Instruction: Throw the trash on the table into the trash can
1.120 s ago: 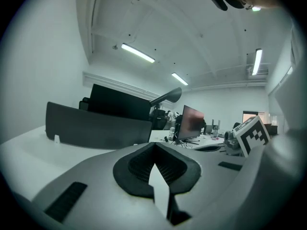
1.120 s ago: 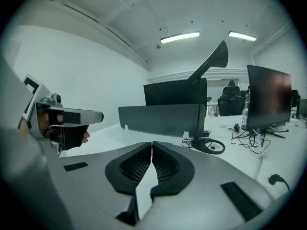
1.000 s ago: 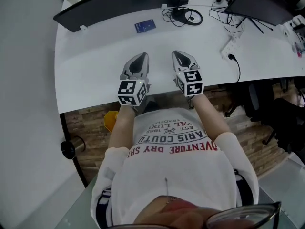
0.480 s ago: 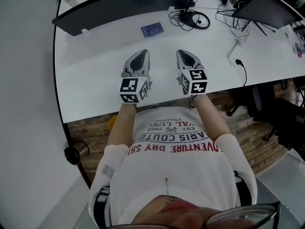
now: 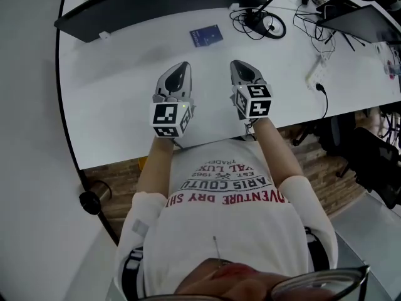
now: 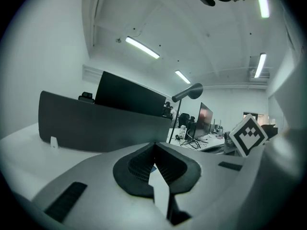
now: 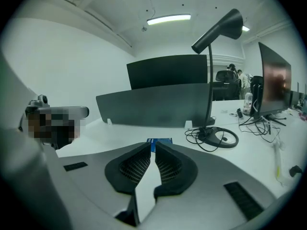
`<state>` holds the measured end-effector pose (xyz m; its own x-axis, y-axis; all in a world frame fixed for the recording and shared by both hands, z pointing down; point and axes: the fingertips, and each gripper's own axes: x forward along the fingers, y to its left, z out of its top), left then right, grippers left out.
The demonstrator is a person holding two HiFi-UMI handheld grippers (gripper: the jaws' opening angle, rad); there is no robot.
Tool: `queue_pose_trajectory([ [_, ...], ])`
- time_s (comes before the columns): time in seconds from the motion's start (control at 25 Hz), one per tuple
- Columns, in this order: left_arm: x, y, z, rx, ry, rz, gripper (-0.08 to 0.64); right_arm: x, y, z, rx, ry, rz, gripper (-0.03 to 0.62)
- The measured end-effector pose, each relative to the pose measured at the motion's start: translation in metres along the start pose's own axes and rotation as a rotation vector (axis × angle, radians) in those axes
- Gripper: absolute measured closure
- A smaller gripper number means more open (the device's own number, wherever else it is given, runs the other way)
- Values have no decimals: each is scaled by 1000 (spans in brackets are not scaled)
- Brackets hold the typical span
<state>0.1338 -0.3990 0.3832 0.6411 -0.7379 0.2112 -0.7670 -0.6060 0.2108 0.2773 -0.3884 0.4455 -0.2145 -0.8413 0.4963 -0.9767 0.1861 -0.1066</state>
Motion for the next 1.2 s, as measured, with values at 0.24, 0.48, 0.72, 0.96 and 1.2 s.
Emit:
queue_pose_trajectory([
  [0.24,29,32,-28,-56,68,47,537,76,-12,-14,20,116,55,397],
  [0.48,70,53,-54,-101,121,79,537,150,-41,-24,27,199,64,385],
  [0.72,101,74,-73,-132,144,102,537,199,-59,-41,10,249,40,368],
  [0.96,113,84,-85,-146,168,112,537,218,-68,-62,-19,318,0,375],
  [1.2,113,85,-91,-162,181,116,537,218,-66,-65,-52,333,21,407],
])
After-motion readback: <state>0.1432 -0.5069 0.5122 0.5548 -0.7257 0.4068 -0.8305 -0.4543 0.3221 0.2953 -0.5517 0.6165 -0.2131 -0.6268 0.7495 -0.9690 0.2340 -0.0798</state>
